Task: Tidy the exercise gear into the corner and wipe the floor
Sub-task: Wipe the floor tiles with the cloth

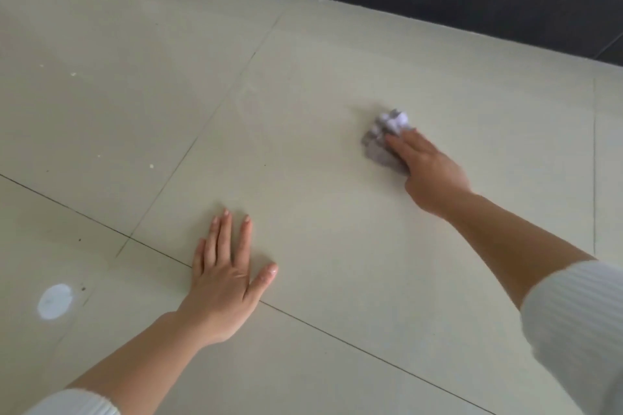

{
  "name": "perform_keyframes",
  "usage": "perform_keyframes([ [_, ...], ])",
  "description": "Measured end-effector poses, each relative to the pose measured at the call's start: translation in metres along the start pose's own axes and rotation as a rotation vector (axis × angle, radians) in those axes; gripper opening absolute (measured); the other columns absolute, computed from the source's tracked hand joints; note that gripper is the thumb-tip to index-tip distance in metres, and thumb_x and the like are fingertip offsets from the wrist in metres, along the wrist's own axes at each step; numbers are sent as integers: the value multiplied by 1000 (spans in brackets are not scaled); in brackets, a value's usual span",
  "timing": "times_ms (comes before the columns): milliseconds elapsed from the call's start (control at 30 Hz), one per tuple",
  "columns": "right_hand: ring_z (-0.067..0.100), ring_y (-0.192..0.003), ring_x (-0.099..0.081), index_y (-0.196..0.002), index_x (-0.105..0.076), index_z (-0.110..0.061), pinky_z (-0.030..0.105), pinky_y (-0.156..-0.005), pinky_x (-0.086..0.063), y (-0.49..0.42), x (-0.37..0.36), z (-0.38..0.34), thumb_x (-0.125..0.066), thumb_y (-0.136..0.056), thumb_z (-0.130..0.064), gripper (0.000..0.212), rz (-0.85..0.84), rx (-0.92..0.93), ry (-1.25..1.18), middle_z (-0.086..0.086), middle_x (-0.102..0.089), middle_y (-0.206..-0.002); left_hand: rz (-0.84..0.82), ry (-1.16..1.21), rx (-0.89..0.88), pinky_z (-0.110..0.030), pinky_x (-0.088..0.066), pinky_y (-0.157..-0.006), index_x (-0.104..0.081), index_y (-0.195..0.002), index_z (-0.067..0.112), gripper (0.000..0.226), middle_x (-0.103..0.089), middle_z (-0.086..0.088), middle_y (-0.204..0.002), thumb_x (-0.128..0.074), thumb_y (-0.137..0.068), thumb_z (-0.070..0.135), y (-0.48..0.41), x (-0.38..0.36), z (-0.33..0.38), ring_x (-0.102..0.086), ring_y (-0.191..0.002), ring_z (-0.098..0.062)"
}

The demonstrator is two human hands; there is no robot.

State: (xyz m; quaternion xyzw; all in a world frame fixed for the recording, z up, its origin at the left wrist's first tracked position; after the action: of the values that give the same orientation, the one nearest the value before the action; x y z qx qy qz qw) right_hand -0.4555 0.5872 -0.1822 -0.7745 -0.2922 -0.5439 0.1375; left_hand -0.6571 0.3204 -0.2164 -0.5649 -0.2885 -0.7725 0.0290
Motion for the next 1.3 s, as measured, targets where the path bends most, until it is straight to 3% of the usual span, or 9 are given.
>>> perform_keyframes([
  [167,21,-142,-21,-146,-33,-30,36,-110,-32,-40,-14,-30,-42,-86,-5,66,97,-223,-65,-6,-27,-154,-2,-13,-10,-24,31,-102,33,-140,26,98,42,1,-147,23,-61,83,-1,1,-1,45,-132,-10],
  [467,7,-147,-5,-148,-29,-37,21,-113,-15,96,-61,-125,-38,-82,12,82,-191,248,-116,-22,-12,-157,-33,19,4,-37,19,-113,30,-144,27,88,41,-1,-150,4,-73,73,-3,1,0,44,-131,-10],
  [700,13,-142,-25,-138,-47,-31,34,-113,-23,254,-97,-161,-58,-58,4,88,-231,487,-78,-10,-38,-150,-43,-7,-27,-43,13,-116,19,-150,20,75,32,-10,-154,-23,-97,53,-4,1,2,30,-142,-24],
  [867,17,-145,-21,-137,-48,-24,36,-115,-27,344,-115,-177,-51,-77,-5,63,-356,719,-46,-5,-36,-152,-2,-46,-128,-45,9,-117,11,-151,16,69,23,-10,-157,-22,-99,47,36,-10,6,21,-145,-24],
  [933,16,-144,-24,-139,-47,-24,32,-113,-31,344,-103,-155,-60,-73,-2,71,-335,746,61,-5,-36,-152,1,-97,-174,-46,8,-116,12,-151,15,69,22,-8,-158,-22,-99,46,58,-17,4,19,-146,-23],
  [1033,13,-143,-27,-144,-41,-25,22,-109,-34,308,-63,-84,-44,-63,14,90,-131,405,62,-6,-31,-154,-29,-199,-238,-47,10,-116,14,-151,17,69,24,-5,-157,-14,-97,51,80,-23,-9,20,-145,-20],
  [1167,13,-146,-17,-150,-26,-33,32,-104,-39,278,-14,3,-38,-79,10,83,148,-454,-56,-13,-15,-159,-74,-325,-312,-46,13,-115,19,-149,17,89,28,-3,-156,17,-72,61,98,-24,-26,24,-144,-17],
  [1233,16,-145,-16,-149,-29,-29,35,-104,-40,269,-17,-13,-42,-82,7,77,161,-532,-52,-11,-19,-158,-87,-327,-309,-46,11,-116,19,-149,17,91,28,-4,-156,19,-69,60,107,-26,-29,23,-144,-17],
  [1300,18,-146,-14,-149,-30,-26,36,-111,-33,266,-45,-66,-44,-78,11,81,95,-327,-54,-10,-21,-158,-101,-324,-291,-46,8,-116,18,-149,16,92,27,-4,-156,20,-67,58,112,-29,-29,21,-145,-18],
])
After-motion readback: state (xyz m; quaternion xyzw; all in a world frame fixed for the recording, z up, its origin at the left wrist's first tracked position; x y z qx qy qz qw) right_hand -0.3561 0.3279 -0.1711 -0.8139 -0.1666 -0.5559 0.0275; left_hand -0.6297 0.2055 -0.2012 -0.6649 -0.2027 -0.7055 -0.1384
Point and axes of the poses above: each hand's wrist, its own y-axis away from the middle knuckle, its own x-axis out of the back of the hand, z = x × y, the point moved 7 cm from there along -y, towards the middle knuckle
